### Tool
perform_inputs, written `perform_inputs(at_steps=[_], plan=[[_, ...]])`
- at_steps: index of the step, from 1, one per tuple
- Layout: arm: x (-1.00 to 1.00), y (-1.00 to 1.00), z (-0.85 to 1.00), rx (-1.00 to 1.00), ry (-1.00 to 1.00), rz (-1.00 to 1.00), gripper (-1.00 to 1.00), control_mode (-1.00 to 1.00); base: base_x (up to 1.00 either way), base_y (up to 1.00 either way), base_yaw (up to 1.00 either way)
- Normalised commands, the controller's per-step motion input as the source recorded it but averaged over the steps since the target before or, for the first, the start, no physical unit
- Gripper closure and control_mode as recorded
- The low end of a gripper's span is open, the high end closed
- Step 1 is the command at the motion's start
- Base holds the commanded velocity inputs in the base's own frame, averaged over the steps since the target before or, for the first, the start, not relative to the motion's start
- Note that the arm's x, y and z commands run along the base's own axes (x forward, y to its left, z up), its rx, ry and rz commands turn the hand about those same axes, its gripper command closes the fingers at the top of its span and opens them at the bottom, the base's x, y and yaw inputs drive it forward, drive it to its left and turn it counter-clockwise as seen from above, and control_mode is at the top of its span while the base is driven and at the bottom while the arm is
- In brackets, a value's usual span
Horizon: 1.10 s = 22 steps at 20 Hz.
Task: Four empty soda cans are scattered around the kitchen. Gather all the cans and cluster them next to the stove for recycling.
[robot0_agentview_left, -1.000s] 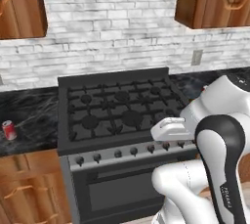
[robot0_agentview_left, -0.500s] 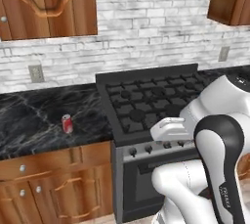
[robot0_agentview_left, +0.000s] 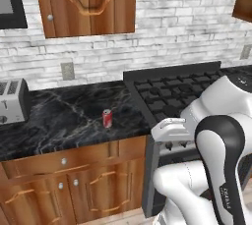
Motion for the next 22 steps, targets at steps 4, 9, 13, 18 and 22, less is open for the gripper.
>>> perform_inputs(at_steps=[4,9,13,18,22], plan=[[0.0,0.0,0.0,0.0,0.0,0.0,-1.0,1.0,0.16,0.41,0.0],[0.0,0.0,0.0,0.0,0.0,0.0,-1.0,1.0,0.21,0.34,0.0],[0.0,0.0,0.0,0.0,0.0,0.0,-1.0,1.0,0.28,0.44,0.0],[0.0,0.0,0.0,0.0,0.0,0.0,-1.0,1.0,0.25,0.44,0.0],[0.0,0.0,0.0,0.0,0.0,0.0,-1.0,1.0,0.13,0.45,0.0]])
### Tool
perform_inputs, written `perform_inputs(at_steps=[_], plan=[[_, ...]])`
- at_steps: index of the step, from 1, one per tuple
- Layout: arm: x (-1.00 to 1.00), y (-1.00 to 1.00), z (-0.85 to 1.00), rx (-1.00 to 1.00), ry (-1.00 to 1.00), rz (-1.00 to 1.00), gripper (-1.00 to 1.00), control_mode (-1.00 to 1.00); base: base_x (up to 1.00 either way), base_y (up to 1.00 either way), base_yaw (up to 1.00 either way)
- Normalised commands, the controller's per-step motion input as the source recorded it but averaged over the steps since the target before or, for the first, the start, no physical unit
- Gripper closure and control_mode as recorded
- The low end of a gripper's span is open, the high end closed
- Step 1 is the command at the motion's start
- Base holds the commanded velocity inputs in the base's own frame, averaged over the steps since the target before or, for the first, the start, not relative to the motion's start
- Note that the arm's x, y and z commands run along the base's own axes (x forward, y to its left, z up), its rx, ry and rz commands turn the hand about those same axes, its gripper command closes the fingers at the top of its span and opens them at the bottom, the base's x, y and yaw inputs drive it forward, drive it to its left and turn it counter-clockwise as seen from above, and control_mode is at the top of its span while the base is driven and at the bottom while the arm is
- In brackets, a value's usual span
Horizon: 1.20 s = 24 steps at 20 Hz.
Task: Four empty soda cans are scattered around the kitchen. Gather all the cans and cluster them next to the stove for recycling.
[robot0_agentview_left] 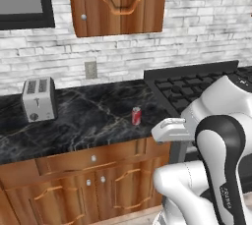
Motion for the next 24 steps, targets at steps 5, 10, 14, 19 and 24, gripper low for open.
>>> perform_inputs(at_steps=[5,10,14,19,24], plan=[[0.0,0.0,0.0,0.0,0.0,0.0,-1.0,1.0,0.2,0.47,0.0],[0.0,0.0,0.0,0.0,0.0,0.0,-1.0,1.0,0.11,0.11,0.0],[0.0,0.0,0.0,0.0,0.0,0.0,-1.0,1.0,0.08,0.0,0.0],[0.0,0.0,0.0,0.0,0.0,0.0,-1.0,1.0,0.11,0.0,0.0],[0.0,0.0,0.0,0.0,0.0,0.0,-1.0,1.0,0.19,0.0,0.0]])
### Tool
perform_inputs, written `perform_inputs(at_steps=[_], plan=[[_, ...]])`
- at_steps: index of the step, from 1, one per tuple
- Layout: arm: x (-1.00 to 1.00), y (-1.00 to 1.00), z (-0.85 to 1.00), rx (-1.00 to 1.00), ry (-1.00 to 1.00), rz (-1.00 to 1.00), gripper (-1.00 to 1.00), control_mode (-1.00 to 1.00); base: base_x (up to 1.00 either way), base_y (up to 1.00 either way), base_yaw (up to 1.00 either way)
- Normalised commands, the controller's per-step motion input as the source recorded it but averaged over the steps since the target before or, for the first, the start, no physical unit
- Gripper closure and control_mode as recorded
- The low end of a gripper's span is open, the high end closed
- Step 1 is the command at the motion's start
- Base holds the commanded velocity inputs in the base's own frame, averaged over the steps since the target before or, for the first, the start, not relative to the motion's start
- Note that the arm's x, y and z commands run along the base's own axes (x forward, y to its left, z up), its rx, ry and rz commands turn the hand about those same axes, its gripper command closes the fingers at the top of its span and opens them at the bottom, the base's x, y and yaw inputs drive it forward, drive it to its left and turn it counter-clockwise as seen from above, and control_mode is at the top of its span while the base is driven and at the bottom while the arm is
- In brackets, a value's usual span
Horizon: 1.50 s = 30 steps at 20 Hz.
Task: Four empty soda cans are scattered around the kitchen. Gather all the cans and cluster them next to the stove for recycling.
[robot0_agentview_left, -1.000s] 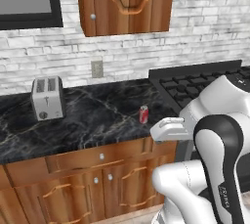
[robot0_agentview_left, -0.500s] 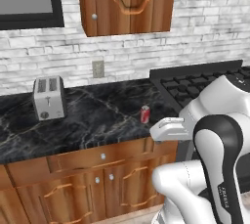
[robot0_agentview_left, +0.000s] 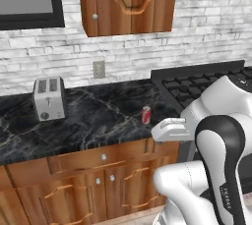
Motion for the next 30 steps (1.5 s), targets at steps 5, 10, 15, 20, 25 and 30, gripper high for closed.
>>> perform_inputs(at_steps=[5,10,15,20,25,30], plan=[[0.0,0.0,0.0,0.0,0.0,0.0,-1.0,1.0,0.2,0.0,0.0],[0.02,0.0,0.0,0.0,0.0,0.0,-1.0,-1.0,0.16,0.0,0.0],[0.06,-0.1,0.0,0.0,0.0,0.0,-1.0,-1.0,0.0,0.0,0.0],[0.26,-0.1,-0.01,-0.01,0.0,0.0,-1.0,-1.0,0.0,0.0,0.0],[0.36,-0.02,0.0,-0.06,0.0,0.0,-1.0,-1.0,0.0,0.0,0.0],[0.33,0.0,0.0,-0.09,0.0,0.0,-1.0,-1.0,0.0,0.0,0.0]])
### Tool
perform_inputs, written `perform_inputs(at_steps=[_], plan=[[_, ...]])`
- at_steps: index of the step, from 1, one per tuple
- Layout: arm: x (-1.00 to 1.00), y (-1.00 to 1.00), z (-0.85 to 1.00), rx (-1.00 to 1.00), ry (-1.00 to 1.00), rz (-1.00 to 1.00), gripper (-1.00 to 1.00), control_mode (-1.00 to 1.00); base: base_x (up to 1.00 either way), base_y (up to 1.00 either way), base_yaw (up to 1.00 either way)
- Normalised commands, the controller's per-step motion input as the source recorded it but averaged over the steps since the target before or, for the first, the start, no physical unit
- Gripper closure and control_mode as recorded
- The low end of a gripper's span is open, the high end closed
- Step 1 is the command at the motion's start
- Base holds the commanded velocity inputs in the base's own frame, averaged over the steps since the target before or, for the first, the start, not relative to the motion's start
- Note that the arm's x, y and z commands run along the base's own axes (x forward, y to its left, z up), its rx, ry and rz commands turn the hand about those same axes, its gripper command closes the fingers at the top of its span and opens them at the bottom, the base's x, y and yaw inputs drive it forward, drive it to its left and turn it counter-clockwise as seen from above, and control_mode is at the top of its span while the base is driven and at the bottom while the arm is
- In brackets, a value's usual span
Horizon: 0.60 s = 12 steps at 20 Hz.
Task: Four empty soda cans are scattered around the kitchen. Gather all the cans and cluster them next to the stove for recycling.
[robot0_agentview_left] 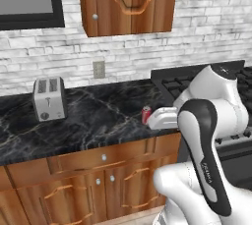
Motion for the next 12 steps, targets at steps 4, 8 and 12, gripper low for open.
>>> perform_inputs(at_steps=[4,8,12], plan=[[0.26,-0.02,0.0,-0.08,0.0,0.0,-1.0,-1.0,0.0,0.0,0.0],[0.33,-0.01,0.0,-0.04,0.0,0.0,-1.0,-1.0,0.0,0.0,0.0],[0.35,-0.04,-0.04,-0.03,0.0,0.0,-1.0,-1.0,0.0,0.0,0.0]])
